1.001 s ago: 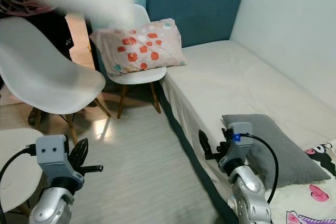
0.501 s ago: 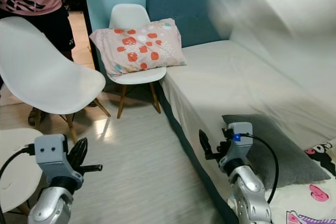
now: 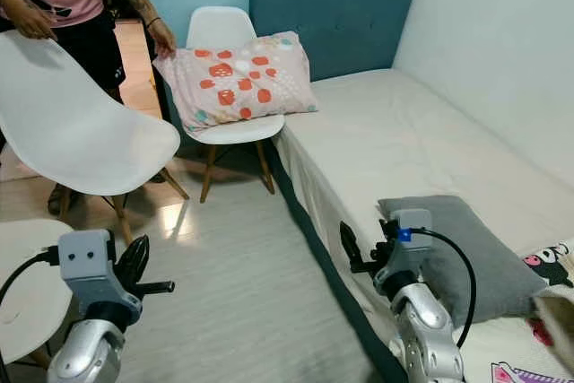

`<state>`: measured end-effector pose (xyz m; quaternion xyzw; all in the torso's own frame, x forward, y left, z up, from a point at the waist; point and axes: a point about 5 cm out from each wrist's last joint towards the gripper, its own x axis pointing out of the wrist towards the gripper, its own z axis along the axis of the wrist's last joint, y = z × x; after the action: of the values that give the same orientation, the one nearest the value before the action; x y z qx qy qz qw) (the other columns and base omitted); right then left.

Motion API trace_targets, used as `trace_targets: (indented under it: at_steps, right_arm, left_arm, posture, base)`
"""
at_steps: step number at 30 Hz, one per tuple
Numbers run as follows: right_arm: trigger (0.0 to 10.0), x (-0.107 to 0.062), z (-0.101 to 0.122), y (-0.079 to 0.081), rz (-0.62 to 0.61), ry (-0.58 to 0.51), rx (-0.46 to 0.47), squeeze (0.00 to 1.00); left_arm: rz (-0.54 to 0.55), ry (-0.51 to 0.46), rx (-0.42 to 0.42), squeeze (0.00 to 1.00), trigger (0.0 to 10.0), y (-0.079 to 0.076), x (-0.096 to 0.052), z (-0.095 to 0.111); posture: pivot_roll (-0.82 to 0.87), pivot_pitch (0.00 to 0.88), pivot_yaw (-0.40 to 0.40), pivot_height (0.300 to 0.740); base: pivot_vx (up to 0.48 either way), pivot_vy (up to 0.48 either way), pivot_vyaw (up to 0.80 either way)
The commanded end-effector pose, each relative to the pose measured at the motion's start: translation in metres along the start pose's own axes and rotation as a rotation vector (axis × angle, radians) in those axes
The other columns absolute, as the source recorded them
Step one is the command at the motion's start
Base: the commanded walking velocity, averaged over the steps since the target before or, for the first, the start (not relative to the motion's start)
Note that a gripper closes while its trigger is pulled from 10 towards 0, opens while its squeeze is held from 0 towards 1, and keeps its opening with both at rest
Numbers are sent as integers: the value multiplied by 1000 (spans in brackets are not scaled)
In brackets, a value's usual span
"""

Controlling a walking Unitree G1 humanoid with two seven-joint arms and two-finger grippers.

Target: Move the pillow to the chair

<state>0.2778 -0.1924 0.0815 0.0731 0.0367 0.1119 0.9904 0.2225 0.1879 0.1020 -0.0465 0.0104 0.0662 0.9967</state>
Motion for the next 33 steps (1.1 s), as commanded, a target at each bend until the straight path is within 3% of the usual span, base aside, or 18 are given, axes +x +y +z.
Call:
trace_targets:
  at_steps: [1, 16, 33]
  right_arm:
    - [10000, -1, -2, -5, -21, 15, 20, 0]
    - [10000, -1, -3, -5, -22, 19, 21, 0]
    - [10000, -2, -5, -6, -26, 30, 25, 0]
  left_arm:
    - [-5, 10, -23, 0, 10000, -1, 1, -3]
    - [-2, 12, -26, 0, 10000, -2, 1, -4]
    - [-3, 16, -28, 0, 10000, -2, 1, -4]
  posture:
    - [-42, 0, -111, 740]
    - [-44, 0, -111, 740]
    - [-45, 0, -108, 740]
  base:
    - [0, 0, 0]
    - [0, 0, 0]
    - [0, 0, -760]
